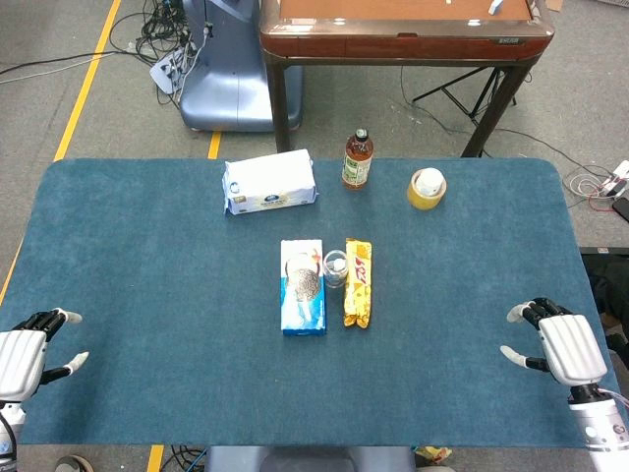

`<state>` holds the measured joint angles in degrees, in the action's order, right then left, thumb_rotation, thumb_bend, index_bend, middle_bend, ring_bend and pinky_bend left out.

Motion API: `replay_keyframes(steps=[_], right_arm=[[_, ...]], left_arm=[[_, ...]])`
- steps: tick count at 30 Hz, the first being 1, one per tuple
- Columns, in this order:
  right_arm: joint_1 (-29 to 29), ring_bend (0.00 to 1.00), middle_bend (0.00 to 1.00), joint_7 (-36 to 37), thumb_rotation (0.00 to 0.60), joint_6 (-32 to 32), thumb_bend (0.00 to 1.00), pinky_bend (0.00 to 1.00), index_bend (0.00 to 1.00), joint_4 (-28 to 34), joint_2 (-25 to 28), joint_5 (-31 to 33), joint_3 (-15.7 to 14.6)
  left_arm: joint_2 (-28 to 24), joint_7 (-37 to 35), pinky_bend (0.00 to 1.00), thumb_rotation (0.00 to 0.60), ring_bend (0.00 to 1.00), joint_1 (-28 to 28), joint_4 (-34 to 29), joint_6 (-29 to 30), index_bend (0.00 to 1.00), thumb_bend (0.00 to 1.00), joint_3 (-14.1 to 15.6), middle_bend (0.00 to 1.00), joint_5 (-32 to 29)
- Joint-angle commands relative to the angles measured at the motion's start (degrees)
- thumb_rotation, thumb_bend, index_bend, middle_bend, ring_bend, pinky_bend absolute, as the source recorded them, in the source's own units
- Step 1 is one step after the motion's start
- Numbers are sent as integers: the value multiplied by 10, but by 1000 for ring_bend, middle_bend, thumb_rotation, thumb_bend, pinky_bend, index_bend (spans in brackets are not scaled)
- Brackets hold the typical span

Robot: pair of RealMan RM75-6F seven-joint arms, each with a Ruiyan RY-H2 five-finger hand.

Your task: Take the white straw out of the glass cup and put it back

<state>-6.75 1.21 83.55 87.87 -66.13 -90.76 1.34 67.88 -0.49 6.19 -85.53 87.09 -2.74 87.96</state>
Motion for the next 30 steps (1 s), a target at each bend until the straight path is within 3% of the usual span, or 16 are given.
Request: replay_keyframes(steps=[1, 14, 23, 26, 30], right_arm=[[0, 341, 497, 1, 600, 1, 53, 500, 487, 1, 1, 0, 0], [-16, 360, 517, 1, 600, -2, 77, 500, 505, 12, -10, 10, 24], [-81, 509, 645, -93, 600, -96, 91, 537, 505, 118, 35, 55, 59], [-105, 610, 743, -104, 600, -132, 204, 628, 505, 151, 45, 78, 71], [-140, 752, 890, -120, 600, -183, 522, 745, 505, 182, 55, 118, 89]], left_arm=[[0, -1, 521, 600, 353, 1, -1, -3, 395, 160, 3, 406, 2], [-3, -11, 522, 600, 354, 2, -3, -10, 395, 159, 6, 409, 0], [-5, -15, 522, 600, 354, 0, -5, -4, 395, 159, 9, 410, 10], [-8, -15, 521, 600, 354, 0, -9, -3, 395, 159, 9, 410, 10], [-10, -18, 522, 600, 354, -1, -12, 0, 395, 160, 10, 410, 13]])
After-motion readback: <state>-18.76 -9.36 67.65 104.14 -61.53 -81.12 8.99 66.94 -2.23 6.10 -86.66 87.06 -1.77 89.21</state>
